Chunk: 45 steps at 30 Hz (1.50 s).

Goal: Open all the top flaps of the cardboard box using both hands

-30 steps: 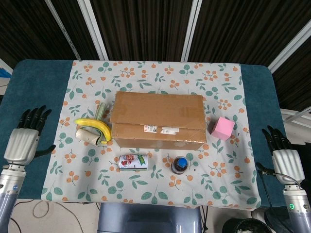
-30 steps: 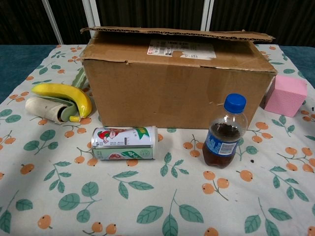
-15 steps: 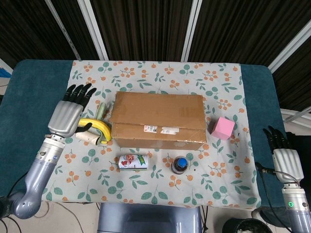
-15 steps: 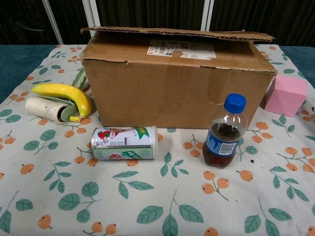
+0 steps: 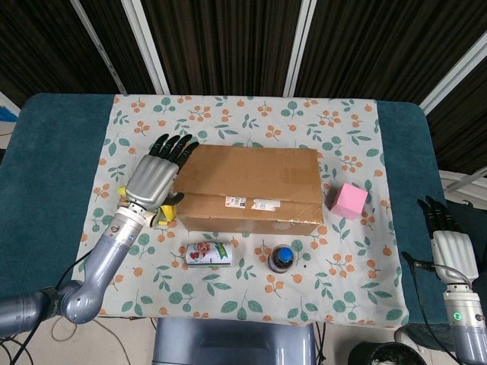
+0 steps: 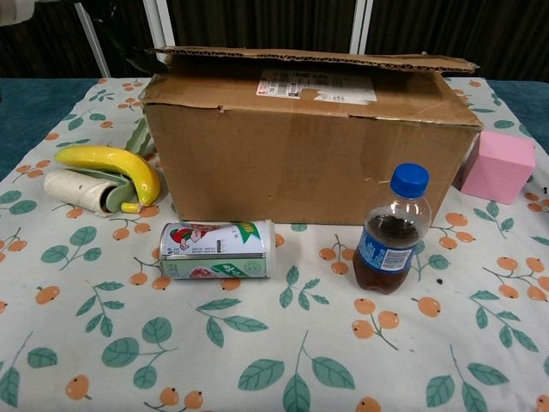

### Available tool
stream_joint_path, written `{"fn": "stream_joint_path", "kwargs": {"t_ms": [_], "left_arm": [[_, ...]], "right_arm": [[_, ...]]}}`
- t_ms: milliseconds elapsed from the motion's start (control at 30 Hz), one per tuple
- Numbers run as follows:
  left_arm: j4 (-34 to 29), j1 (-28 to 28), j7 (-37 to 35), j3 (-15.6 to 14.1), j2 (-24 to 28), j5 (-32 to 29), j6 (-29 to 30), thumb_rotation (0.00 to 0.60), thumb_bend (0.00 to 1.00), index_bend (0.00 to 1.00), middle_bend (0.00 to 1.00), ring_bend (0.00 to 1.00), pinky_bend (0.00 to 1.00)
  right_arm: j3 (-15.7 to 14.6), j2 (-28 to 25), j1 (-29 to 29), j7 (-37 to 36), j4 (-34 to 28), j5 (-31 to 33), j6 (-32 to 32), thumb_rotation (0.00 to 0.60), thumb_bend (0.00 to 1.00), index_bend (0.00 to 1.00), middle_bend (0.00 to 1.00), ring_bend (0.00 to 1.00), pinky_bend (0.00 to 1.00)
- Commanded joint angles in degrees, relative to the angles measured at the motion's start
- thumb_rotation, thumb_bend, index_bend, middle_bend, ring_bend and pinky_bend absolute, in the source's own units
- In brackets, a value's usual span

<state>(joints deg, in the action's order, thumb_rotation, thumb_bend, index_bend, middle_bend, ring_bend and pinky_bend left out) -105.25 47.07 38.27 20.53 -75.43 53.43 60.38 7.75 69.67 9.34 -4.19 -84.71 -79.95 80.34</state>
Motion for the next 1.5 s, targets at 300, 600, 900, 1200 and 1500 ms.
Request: {"fn": "stream_joint_path", "kwargs": {"t_ms": [300, 600, 900, 1200, 1500], "left_arm": [[4.5, 4.6, -0.1, 0.8, -3.2, -0.3, 0.5, 0.6, 0.27, 0.0, 0.0, 0.0, 0.0], [16.9, 12.0, -0.3, 4.5, -5.0, -0.1, -2.7, 0.6, 0.27, 0.0, 0.0, 0.0, 0.0], [32.6, 19.4, -1.2, 6.0, -8.4, -0.8, -8.1, 0.6, 0.27, 0.0, 0.0, 0.0, 0.0], [48.0, 25.2, -2.8, 5.9, -13.1, -2.1, -12.5, 0.6, 0.27, 0.0, 0.0, 0.0, 0.0], [48.4, 24.9, -5.4, 5.4, -13.2, -3.2, -12.6, 0.6, 0.36, 0.0, 0.0, 0.01, 0.1]], "right_arm": [[0.1, -0.2, -0.1, -0.6, -0.5, 0.3, -0.1, 0.6, 0.17, 0.0, 0.0, 0.0, 0.2], [0.1, -0.7, -0.4, -0.7, -1.1, 0.1, 0.2, 0.6, 0.17, 0.0, 0.0, 0.0, 0.2], [0.3, -0.8, -0.6, -0.7, -1.5, 0.5, 0.3, 0.6, 0.17, 0.0, 0.0, 0.0, 0.2], [0.5, -0.8, -0.5, -0.7, -1.6, 1.4, -0.5, 0.6, 0.17, 0.0, 0.0, 0.0, 0.2], [0.6, -1.0, -0.4, -1.3, -1.7, 1.7, -0.9, 0.6, 0.17, 0.0, 0.0, 0.0, 0.2]]}}
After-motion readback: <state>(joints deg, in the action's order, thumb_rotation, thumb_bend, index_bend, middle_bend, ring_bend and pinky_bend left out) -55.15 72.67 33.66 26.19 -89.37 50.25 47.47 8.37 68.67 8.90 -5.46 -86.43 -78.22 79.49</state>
